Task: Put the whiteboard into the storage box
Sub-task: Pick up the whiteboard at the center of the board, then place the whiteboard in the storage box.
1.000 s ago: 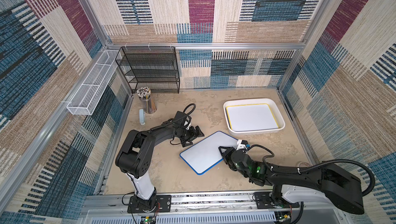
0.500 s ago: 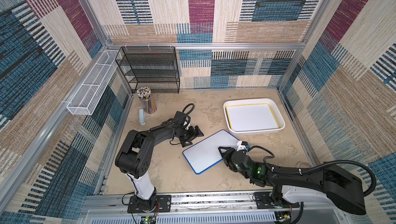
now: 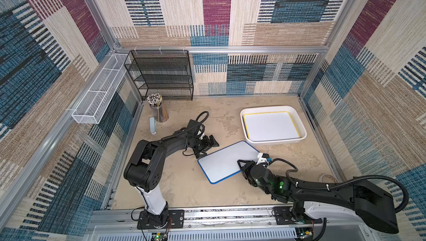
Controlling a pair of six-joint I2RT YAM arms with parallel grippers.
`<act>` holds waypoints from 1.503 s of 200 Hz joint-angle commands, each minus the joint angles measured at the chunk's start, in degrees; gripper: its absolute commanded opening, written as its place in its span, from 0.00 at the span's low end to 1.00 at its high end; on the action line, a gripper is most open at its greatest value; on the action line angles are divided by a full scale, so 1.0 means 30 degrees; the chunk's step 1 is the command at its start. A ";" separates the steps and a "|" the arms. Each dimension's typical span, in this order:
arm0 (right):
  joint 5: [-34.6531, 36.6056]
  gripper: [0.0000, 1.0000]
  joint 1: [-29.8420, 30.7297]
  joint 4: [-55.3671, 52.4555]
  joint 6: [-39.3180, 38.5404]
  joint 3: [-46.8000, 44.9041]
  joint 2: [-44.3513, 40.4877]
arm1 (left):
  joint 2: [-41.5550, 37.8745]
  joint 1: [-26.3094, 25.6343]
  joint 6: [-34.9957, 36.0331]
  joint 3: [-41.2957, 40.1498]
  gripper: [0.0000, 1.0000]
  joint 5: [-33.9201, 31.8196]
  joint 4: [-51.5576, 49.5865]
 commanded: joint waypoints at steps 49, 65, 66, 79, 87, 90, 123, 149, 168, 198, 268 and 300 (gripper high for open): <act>0.0532 0.15 0.0012 0.0087 -0.1632 0.1574 0.0406 | 0.0134 0.0234 0.0215 -0.0182 0.97 -0.2114 -0.2800; 0.0401 0.14 0.0071 0.0072 -0.2405 0.2058 0.0611 | -0.0027 0.0446 0.0238 -0.0182 0.97 -0.2162 -0.2775; 0.0394 0.13 0.0071 0.0064 -0.2453 0.2088 0.0631 | -0.0039 0.0447 0.0245 -0.0182 0.97 -0.2183 -0.2789; 0.0383 0.13 0.0155 0.0023 -0.2886 0.2385 0.0765 | -0.0103 0.0590 0.0233 -0.0207 0.97 -0.2251 -0.2830; 0.0342 0.13 0.0203 -0.0198 -0.2970 0.2546 0.0875 | -0.0143 0.0651 0.0226 -0.0233 0.97 -0.2242 -0.2820; 0.0330 0.13 0.0216 -0.0304 -0.2930 0.2577 0.0898 | -0.0133 0.0678 0.0205 -0.0239 0.97 -0.2246 -0.2826; 0.0264 0.14 0.0276 -0.0118 -0.3767 0.2293 0.0555 | -0.0041 0.0766 0.0168 -0.0269 0.97 -0.2253 -0.2860; 0.0445 0.14 0.0288 -0.0472 -0.5434 0.2271 -0.0472 | -0.0050 0.0867 0.0196 -0.0242 0.97 -0.2291 -0.2890; 0.0434 0.14 0.0258 -0.0651 -0.6056 0.1908 -0.1485 | -0.0103 0.1001 0.0193 -0.0194 0.97 -0.2299 -0.2946; 0.0658 0.15 0.0275 -0.0726 -0.6512 0.1302 -0.3188 | -0.0321 0.1466 0.0194 -0.0182 0.97 -0.2326 -0.2967; 0.2591 0.18 0.0248 -0.2116 -0.6812 0.1737 -0.6198 | -0.1273 0.2467 0.0399 -0.0156 0.97 -0.2788 -0.2977; 0.4212 0.20 0.0175 -0.3605 -0.6723 0.2523 -0.6997 | -0.1671 0.2469 0.0542 -0.0123 0.97 -0.3055 -0.2978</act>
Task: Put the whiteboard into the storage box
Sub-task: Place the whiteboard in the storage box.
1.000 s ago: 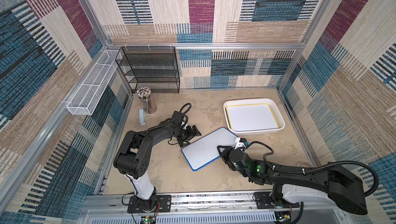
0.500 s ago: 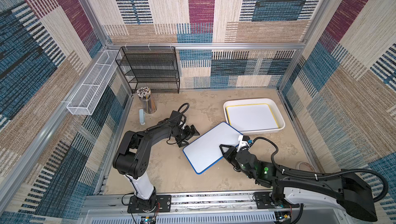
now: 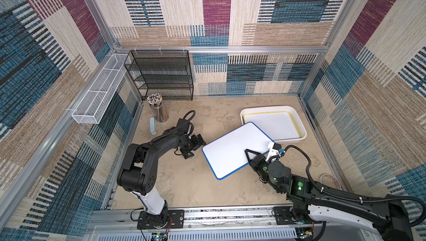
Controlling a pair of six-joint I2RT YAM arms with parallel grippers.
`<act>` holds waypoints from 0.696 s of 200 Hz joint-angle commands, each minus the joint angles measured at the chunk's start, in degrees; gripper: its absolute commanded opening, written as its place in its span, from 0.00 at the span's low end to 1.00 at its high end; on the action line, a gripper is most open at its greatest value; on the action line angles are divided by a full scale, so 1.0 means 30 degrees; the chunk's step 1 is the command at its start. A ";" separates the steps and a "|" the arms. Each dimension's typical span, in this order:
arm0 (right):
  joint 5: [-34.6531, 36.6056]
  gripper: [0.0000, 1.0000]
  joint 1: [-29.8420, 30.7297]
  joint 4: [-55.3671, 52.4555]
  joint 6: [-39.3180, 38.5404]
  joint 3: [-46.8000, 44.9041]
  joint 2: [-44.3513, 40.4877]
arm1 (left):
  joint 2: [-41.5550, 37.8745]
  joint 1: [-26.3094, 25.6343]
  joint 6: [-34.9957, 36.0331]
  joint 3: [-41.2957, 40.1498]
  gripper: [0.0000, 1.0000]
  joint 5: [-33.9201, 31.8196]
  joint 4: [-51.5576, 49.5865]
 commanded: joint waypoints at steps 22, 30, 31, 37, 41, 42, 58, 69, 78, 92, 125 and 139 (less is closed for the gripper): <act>0.3026 0.22 -0.0289 -0.0827 0.0509 0.0666 -0.1149 | -0.0371 -0.0001 0.0555 -0.0020 0.97 -0.0632 -0.0366; 0.3237 0.23 -0.0485 -0.0870 0.0427 0.0670 -0.1369 | -0.0368 -0.0001 0.0553 -0.0014 0.97 -0.0566 -0.0355; 0.3257 0.23 -0.0539 -0.0877 0.0406 0.0670 -0.1406 | -0.0397 -0.0001 0.0567 -0.0014 0.97 -0.0553 -0.0340; 0.3304 0.23 -0.0757 -0.1038 0.0386 0.0695 -0.1546 | -0.0438 -0.0001 0.0537 -0.0014 0.97 -0.0525 -0.0318; 0.3308 0.23 -0.0956 -0.1148 0.0413 0.0748 -0.1619 | -0.0459 -0.0001 0.0536 -0.0041 0.97 -0.0497 -0.0272; 0.3307 0.23 -0.1010 -0.1177 0.0414 0.0753 -0.1648 | -0.0472 -0.0001 0.0530 -0.0042 0.97 -0.0490 -0.0269; 0.3012 0.23 -0.1931 -0.1231 0.0133 0.0895 -0.1819 | -0.0614 -0.0027 0.0479 -0.0101 0.97 -0.0389 -0.0134; 0.2785 0.24 -0.2586 -0.1192 -0.0134 0.1017 -0.1837 | -0.0715 -0.0052 0.0488 -0.0142 0.97 -0.0314 -0.0093; 0.2625 0.24 -0.3197 -0.1066 -0.0489 0.1128 -0.1773 | -0.0776 -0.0082 0.0488 -0.0167 0.97 -0.0299 -0.0047; 0.2090 0.25 -0.4382 -0.0955 -0.0837 0.1324 -0.1522 | -0.0895 -0.0146 0.0479 -0.0189 0.97 -0.0234 0.0022; 0.0565 0.26 -0.7374 -0.0632 -0.1491 0.1519 -0.0793 | -0.1100 -0.0303 0.0439 -0.0321 0.97 -0.0167 0.0140; 0.0190 0.26 -0.8420 -0.0461 -0.1792 0.1512 -0.0568 | -0.1130 -0.0382 0.0420 -0.0383 0.96 -0.0156 0.0180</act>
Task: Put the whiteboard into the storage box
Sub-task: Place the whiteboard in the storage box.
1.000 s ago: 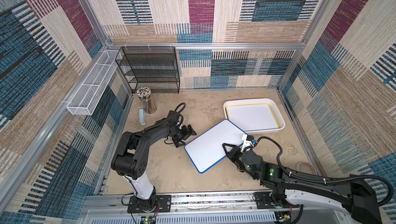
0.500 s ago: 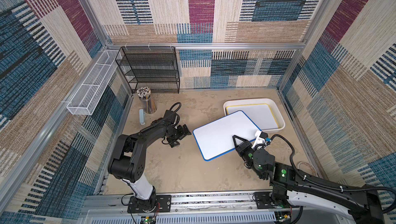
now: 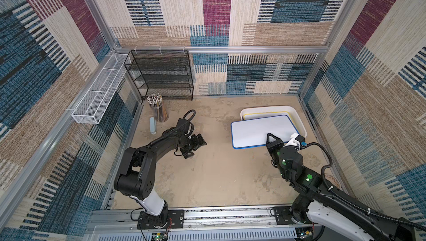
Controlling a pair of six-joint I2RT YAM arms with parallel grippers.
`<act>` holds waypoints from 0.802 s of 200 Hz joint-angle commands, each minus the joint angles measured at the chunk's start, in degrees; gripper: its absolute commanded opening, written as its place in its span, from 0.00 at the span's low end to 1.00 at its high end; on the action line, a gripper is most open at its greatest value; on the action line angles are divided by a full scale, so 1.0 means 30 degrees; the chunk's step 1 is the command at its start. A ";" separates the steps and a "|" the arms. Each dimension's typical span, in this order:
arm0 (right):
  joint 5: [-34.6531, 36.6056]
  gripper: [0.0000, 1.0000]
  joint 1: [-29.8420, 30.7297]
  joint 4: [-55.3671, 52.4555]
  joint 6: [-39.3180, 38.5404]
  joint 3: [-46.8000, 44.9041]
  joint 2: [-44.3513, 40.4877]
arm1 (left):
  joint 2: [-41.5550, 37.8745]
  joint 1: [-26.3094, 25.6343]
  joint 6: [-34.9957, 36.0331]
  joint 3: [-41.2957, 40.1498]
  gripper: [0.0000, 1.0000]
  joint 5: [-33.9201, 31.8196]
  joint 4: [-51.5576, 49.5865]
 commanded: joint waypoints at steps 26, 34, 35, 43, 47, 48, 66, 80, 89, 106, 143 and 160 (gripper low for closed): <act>-0.1409 0.27 -0.2854 0.1503 -0.1229 0.0303 0.0383 | -0.0164 -0.0112 0.0347 -0.0168 0.97 0.0236 0.0317; -0.1838 0.27 -0.3349 0.1732 -0.1471 0.0275 0.0377 | -0.0186 -0.0127 0.0329 -0.0169 0.97 0.0281 0.0333; -0.1893 0.27 -0.3426 0.1762 -0.1509 0.0274 0.0377 | -0.0173 -0.0123 0.0316 -0.0169 0.96 0.0294 0.0334; -0.2322 0.28 -0.3993 0.1848 -0.1651 0.0299 0.0448 | -0.0155 -0.0131 0.0288 -0.0159 0.97 0.0347 0.0389; -0.2551 0.28 -0.4202 0.1903 -0.1767 0.0350 0.0528 | -0.0130 -0.0130 0.0254 -0.0168 0.96 0.0371 0.0392; -0.2586 0.28 -0.4278 0.1907 -0.1788 0.0356 0.0555 | -0.0130 -0.0139 0.0249 -0.0154 0.96 0.0383 0.0392; -0.3939 0.28 -0.5568 0.2287 -0.2321 0.0535 0.1036 | -0.0088 -0.0129 0.0268 -0.0156 0.96 0.0472 0.0422; -0.5124 0.28 -0.6635 0.2684 -0.2595 0.0674 0.1577 | -0.0096 -0.0146 0.0219 -0.0198 0.96 0.0464 0.0448; -0.5679 0.28 -0.7109 0.3099 -0.2914 0.0658 0.1842 | -0.0152 -0.0119 0.0218 -0.0206 0.96 0.0480 0.0451; -0.6572 0.29 -0.7936 0.3413 -0.3305 0.0850 0.2285 | -0.0156 -0.0135 0.0188 -0.0242 0.96 0.0534 0.0480; -0.8611 0.30 -0.9750 0.4266 -0.3816 0.1007 0.3233 | -0.0053 -0.0123 0.0109 -0.0358 0.96 0.0608 0.0557; -0.9490 0.30 -1.0409 0.4858 -0.4004 0.0977 0.3738 | 0.0095 -0.0121 0.0063 -0.0356 0.96 0.0737 0.0619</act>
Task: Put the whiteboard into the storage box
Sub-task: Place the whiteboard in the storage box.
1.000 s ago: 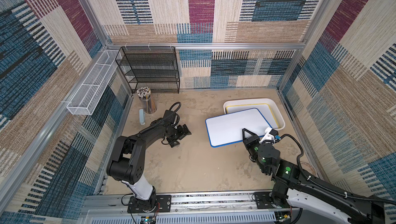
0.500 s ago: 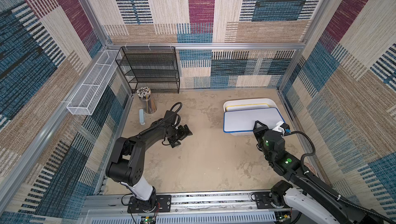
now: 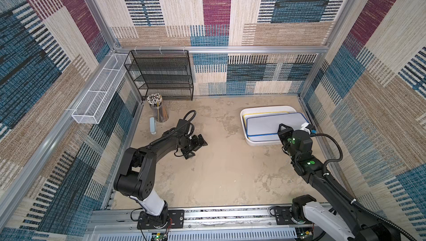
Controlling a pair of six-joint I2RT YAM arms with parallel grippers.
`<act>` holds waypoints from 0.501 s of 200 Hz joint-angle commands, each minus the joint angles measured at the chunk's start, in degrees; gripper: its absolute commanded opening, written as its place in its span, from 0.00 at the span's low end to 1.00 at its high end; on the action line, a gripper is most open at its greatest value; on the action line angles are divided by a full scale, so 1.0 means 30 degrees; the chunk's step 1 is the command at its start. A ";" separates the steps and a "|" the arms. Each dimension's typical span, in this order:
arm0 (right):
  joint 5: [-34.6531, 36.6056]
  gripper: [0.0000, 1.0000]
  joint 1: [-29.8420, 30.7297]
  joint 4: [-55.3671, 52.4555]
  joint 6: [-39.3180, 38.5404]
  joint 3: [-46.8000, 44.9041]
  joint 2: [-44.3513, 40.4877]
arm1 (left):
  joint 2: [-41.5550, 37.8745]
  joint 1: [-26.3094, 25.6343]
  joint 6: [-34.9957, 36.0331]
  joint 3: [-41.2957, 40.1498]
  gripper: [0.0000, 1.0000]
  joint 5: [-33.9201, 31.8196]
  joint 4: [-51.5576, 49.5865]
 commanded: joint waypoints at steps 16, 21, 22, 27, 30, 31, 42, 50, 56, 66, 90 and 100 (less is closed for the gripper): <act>-0.2547 0.30 -0.1040 0.3267 -0.0849 0.0321 0.1056 | 0.0148 0.0000 0.0068 -0.0090 0.96 0.0312 0.0211; -0.2697 0.30 -0.1137 0.3284 -0.0896 0.0365 0.1249 | 0.0153 -0.0012 0.0061 -0.0090 0.96 0.0324 0.0217; -0.2720 0.30 -0.1134 0.3291 -0.0904 0.0387 0.1287 | 0.0139 -0.0004 0.0057 -0.0090 0.96 0.0328 0.0225; -0.2857 0.31 -0.1229 0.3368 -0.0943 0.0434 0.1441 | 0.0099 0.0002 0.0061 -0.0090 0.96 0.0332 0.0240; -0.2943 0.30 -0.1290 0.3446 -0.0975 0.0464 0.1530 | 0.0104 0.0007 0.0069 -0.0090 0.96 0.0325 0.0234; -0.2974 0.30 -0.1313 0.3460 -0.0973 0.0466 0.1559 | 0.0100 0.0006 0.0062 -0.0090 0.96 0.0328 0.0219; -0.3236 0.31 -0.1632 0.3626 -0.0828 0.0412 0.1783 | 0.0096 0.0010 0.0080 -0.0090 0.96 0.0328 0.0233; -0.3513 0.31 -0.1864 0.3949 -0.0681 0.0276 0.1915 | 0.0074 0.0004 0.0054 -0.0090 0.96 0.0325 0.0219; -0.3698 0.31 -0.2012 0.4129 -0.0527 0.0189 0.1980 | 0.0096 0.0015 0.0054 -0.0097 0.96 0.0332 0.0240; -0.3939 0.31 -0.2176 0.4364 -0.0427 0.0118 0.2153 | 0.0124 0.0004 0.0031 -0.0118 0.96 0.0354 0.0262; -0.4396 0.31 -0.2537 0.4764 -0.0291 0.0082 0.2731 | 0.0104 0.0004 0.0032 -0.0133 0.96 0.0471 0.0343; -0.4837 0.32 -0.2884 0.5057 -0.0069 -0.0036 0.3024 | 0.0079 0.0026 -0.0002 -0.0174 0.96 0.0507 0.0426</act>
